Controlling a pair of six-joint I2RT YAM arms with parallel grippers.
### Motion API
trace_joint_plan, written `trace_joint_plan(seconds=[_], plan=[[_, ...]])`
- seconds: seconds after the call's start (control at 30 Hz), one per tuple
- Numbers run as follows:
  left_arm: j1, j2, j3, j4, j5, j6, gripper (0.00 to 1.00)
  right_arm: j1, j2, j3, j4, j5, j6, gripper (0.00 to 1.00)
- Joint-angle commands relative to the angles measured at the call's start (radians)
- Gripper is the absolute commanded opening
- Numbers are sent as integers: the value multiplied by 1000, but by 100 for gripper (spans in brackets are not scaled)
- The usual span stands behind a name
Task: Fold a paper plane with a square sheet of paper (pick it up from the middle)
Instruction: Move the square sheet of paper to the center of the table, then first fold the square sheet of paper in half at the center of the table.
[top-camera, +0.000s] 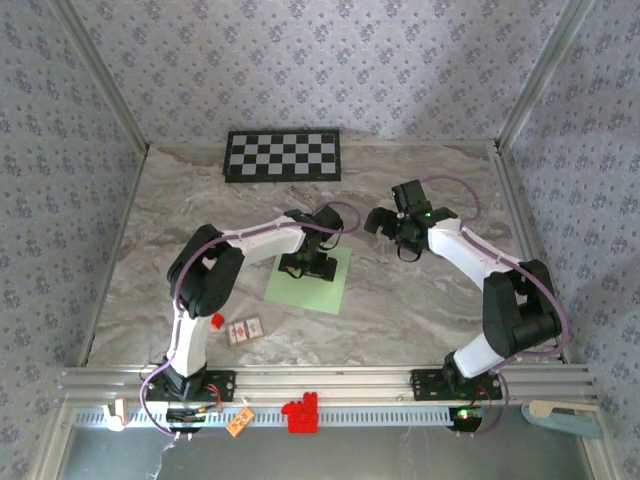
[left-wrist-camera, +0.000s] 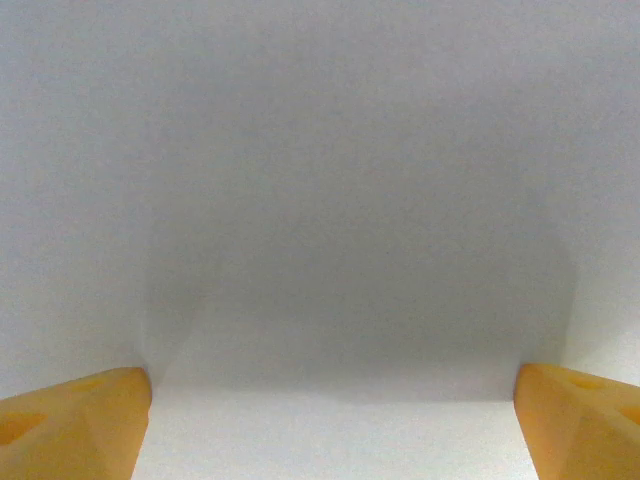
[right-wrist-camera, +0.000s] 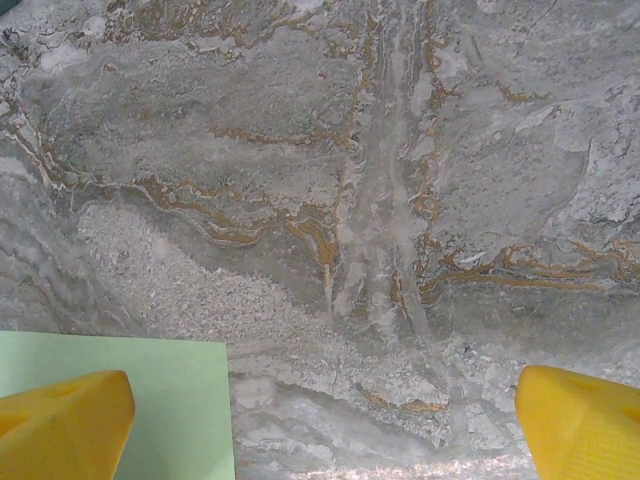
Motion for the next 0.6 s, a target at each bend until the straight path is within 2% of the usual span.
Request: trace_joint_plan(seconds=[0.0, 0.23, 0.57], plan=[[14, -65, 3, -20, 0, -68, 92, -6, -7, 19, -26, 20, 18, 100], [22, -38, -6, -19, 16, -89, 89, -7, -6, 13, -28, 23, 18, 100], [7, 21, 25, -35, 47, -33, 88, -7, 2, 11, -29, 21, 23, 100]])
